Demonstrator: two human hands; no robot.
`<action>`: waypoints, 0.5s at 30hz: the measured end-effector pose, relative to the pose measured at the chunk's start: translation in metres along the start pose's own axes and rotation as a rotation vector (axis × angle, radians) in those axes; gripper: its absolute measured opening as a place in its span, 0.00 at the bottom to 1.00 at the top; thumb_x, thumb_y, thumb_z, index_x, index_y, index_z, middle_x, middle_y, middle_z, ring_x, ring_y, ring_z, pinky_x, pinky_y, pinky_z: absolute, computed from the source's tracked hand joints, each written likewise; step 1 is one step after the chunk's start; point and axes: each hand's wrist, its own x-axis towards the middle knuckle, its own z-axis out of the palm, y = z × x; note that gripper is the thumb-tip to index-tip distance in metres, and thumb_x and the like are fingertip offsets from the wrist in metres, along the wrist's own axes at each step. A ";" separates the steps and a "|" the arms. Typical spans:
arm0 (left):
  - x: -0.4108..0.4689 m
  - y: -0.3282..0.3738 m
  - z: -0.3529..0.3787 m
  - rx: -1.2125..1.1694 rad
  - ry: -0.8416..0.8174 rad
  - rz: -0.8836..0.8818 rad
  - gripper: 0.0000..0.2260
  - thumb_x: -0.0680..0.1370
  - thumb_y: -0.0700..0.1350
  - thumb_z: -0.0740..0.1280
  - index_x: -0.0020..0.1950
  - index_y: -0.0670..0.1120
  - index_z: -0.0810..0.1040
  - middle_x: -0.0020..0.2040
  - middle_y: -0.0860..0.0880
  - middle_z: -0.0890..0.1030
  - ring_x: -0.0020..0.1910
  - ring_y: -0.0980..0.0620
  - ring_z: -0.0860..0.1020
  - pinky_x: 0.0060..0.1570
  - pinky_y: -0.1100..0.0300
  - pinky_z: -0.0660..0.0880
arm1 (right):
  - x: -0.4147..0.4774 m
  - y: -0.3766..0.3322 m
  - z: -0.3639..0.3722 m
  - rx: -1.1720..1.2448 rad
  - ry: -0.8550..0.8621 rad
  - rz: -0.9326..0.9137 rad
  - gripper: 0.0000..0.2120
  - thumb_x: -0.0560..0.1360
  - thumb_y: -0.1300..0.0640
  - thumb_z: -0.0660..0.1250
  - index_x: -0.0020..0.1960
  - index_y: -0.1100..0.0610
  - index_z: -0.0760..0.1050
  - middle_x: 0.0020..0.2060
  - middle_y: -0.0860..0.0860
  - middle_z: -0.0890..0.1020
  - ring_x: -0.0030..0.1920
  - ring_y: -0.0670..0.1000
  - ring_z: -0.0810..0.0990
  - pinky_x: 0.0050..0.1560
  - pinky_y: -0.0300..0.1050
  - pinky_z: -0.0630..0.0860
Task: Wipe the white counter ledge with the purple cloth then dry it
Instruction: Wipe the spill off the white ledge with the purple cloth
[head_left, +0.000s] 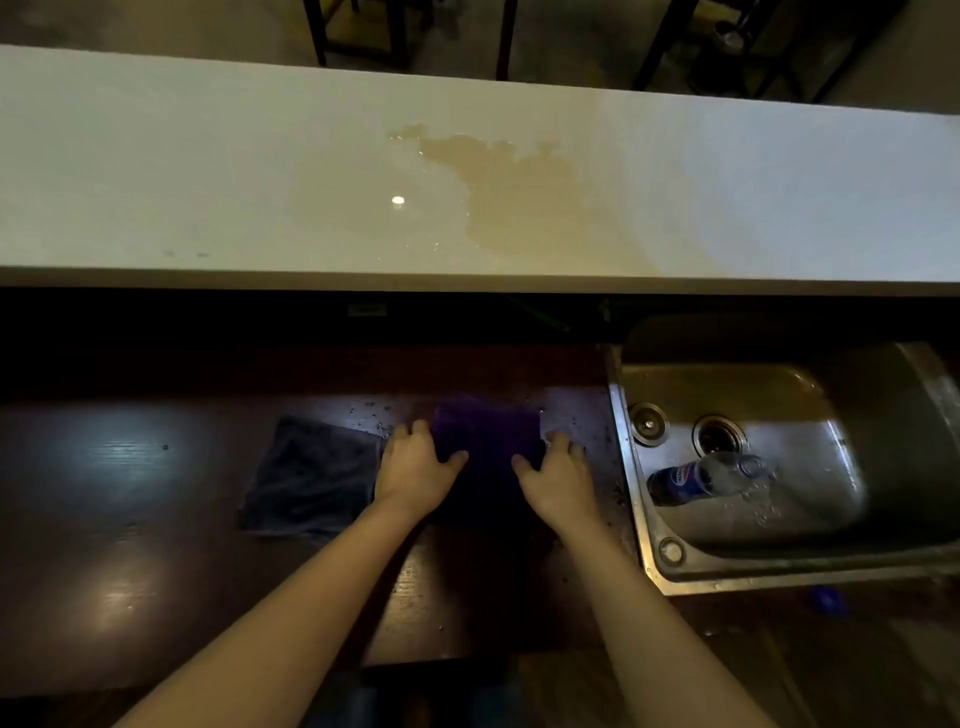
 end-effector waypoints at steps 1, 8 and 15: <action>0.001 0.001 0.000 -0.024 -0.008 -0.018 0.27 0.74 0.57 0.71 0.65 0.42 0.71 0.64 0.40 0.74 0.63 0.39 0.74 0.62 0.48 0.72 | 0.003 -0.001 0.001 0.055 -0.013 0.030 0.29 0.78 0.47 0.68 0.72 0.61 0.64 0.69 0.63 0.70 0.65 0.64 0.74 0.61 0.53 0.74; 0.002 0.000 0.008 -0.104 -0.041 -0.117 0.21 0.73 0.55 0.73 0.58 0.43 0.76 0.52 0.44 0.84 0.51 0.43 0.82 0.52 0.47 0.80 | 0.007 -0.006 0.006 0.395 -0.120 0.152 0.19 0.73 0.49 0.76 0.55 0.57 0.74 0.50 0.54 0.83 0.49 0.54 0.84 0.50 0.49 0.82; 0.008 -0.007 0.009 -0.415 -0.137 -0.044 0.08 0.76 0.49 0.70 0.53 0.48 0.80 0.48 0.47 0.85 0.47 0.49 0.83 0.51 0.48 0.81 | 0.002 -0.014 -0.013 0.887 -0.305 0.312 0.15 0.69 0.55 0.80 0.54 0.56 0.83 0.40 0.54 0.89 0.38 0.54 0.89 0.34 0.45 0.83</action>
